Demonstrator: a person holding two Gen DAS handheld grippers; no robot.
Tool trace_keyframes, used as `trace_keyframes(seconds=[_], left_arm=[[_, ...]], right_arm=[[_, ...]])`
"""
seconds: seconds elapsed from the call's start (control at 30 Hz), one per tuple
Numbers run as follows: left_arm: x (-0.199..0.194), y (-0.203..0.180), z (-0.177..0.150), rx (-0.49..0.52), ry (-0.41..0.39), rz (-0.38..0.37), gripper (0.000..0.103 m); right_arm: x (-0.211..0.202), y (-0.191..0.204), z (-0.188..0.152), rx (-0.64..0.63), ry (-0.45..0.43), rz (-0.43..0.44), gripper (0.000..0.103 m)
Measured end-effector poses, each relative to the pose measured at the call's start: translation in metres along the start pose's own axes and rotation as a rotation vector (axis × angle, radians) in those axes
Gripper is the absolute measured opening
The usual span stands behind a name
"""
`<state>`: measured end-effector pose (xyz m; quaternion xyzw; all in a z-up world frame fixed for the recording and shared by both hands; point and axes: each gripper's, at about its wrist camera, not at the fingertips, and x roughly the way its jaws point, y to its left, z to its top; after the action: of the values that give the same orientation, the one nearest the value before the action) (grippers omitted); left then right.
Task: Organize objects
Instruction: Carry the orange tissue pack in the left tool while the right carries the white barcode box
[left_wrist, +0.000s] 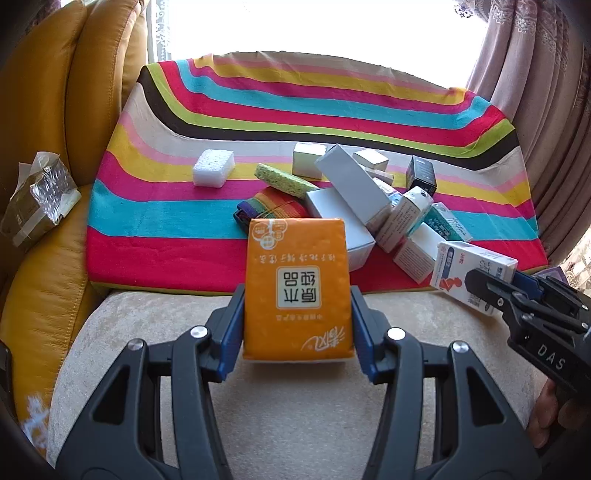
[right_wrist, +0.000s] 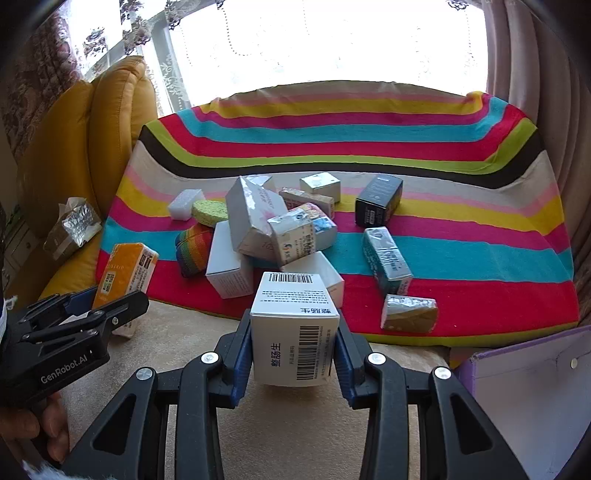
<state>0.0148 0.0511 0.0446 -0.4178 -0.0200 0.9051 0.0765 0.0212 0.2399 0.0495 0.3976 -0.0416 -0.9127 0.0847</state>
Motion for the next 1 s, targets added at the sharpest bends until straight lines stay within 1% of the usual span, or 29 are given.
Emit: trace_keyframes(seconds=[0.13, 0.47, 0.63, 0.7, 0.8, 1.0], left_arm=[[-0.001, -0.015, -0.001, 0.014, 0.003, -0.009, 0.056], [-0.005, -0.068, -0.005, 0.094, 0.011, -0.091, 0.056], [-0.003, -0.098, -0.005, 0.129, 0.025, -0.148, 0.056], [-0.002, -0.112, -0.006, 0.146, 0.030, -0.170, 0.056], [0.000, -0.134, -0.006, 0.172, 0.044, -0.215, 0.056], [0.006, -0.181, -0.011, 0.238, 0.079, -0.291, 0.056]], right_arm=[[-0.007, -0.014, -0.003, 0.041, 0.005, -0.058, 0.040], [-0.037, -0.059, -0.012, 0.125, 0.015, -0.209, 0.040], [-0.058, -0.090, -0.020, 0.141, 0.016, -0.319, 0.040], [-0.064, -0.106, -0.022, 0.152, 0.021, -0.343, 0.040], [-0.076, -0.126, -0.027, 0.148, 0.025, -0.403, 0.040], [-0.087, -0.160, -0.039, 0.189, 0.048, -0.468, 0.040]])
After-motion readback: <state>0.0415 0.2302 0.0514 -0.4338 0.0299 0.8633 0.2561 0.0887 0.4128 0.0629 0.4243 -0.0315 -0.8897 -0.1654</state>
